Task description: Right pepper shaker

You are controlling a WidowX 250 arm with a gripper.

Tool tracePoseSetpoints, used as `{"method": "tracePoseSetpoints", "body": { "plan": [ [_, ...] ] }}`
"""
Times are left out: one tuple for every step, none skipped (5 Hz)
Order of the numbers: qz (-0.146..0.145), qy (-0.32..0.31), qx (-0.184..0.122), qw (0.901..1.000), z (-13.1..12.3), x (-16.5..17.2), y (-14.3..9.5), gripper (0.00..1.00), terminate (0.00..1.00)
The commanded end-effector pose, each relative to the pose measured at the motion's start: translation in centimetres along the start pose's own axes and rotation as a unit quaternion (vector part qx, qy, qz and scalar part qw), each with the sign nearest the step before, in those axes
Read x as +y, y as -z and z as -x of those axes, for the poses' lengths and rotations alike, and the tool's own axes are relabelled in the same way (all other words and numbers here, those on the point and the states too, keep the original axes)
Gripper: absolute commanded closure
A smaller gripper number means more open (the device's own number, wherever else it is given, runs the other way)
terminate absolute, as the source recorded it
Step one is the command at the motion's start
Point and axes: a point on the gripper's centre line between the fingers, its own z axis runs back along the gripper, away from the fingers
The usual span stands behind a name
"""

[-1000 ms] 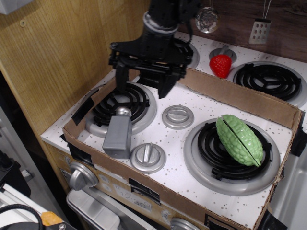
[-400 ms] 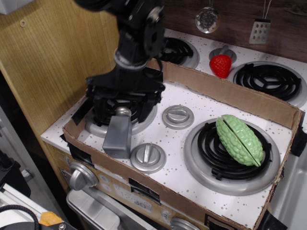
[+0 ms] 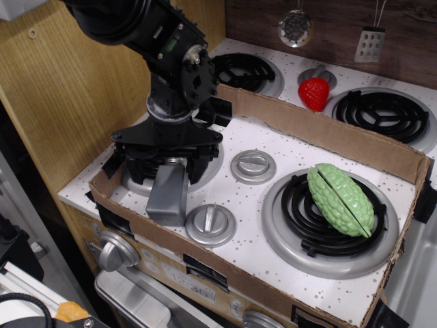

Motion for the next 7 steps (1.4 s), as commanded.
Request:
{"method": "tracePoseSetpoints", "body": {
  "plan": [
    [0.019,-0.028,-0.05,0.9982,-1.0,-0.6,-0.2,0.0,0.0],
    [0.035,-0.032,-0.053,0.9974,-0.9,-0.8,0.8,0.0,0.0],
    [0.038,-0.033,-0.052,0.9974,-0.6,-0.9,1.2,0.0,0.0],
    [0.045,-0.031,-0.046,0.9975,-0.5,-1.0,1.5,1.0,0.0],
    [0.042,-0.029,-0.062,0.9967,-1.1,-0.9,1.1,1.0,0.0],
    [0.045,-0.038,-0.107,0.9925,-1.7,-1.3,0.4,1.0,0.0],
    [0.05,-0.041,-0.167,0.9837,-2.9,-2.0,-0.6,1.0,0.0]
  ]
}}
